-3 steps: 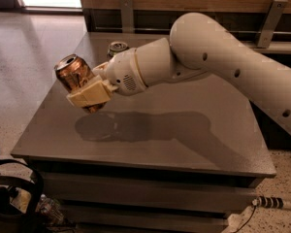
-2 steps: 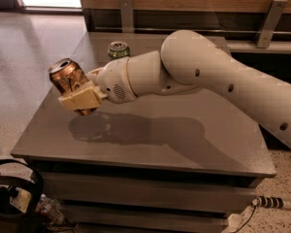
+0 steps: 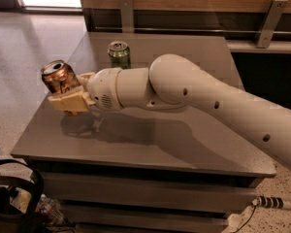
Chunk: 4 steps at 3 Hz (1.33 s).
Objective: Place orange can upright
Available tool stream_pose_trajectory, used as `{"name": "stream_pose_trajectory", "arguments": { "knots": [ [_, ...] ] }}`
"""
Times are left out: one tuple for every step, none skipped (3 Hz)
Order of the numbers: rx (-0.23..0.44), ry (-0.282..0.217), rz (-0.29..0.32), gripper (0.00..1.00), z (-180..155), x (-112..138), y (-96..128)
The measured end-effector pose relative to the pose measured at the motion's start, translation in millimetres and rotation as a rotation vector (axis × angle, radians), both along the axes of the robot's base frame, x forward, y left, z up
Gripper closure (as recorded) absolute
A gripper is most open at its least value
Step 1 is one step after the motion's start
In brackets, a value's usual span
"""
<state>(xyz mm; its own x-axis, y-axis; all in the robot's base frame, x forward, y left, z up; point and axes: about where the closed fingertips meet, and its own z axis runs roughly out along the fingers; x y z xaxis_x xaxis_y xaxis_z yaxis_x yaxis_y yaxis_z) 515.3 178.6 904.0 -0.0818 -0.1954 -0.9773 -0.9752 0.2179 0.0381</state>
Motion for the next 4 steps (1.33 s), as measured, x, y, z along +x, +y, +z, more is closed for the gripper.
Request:
{"name": "stream_pose_trajectory", "arguments": {
  "knots": [
    [0.030,-0.009,-0.022,1.00,-6,2,4],
    [0.045,-0.006,-0.050,1.00,-15,2,4],
    [0.049,0.004,-0.052,1.00,-23,4,9],
    [0.047,0.026,-0.046,1.00,-33,6,16]
  ]
}}
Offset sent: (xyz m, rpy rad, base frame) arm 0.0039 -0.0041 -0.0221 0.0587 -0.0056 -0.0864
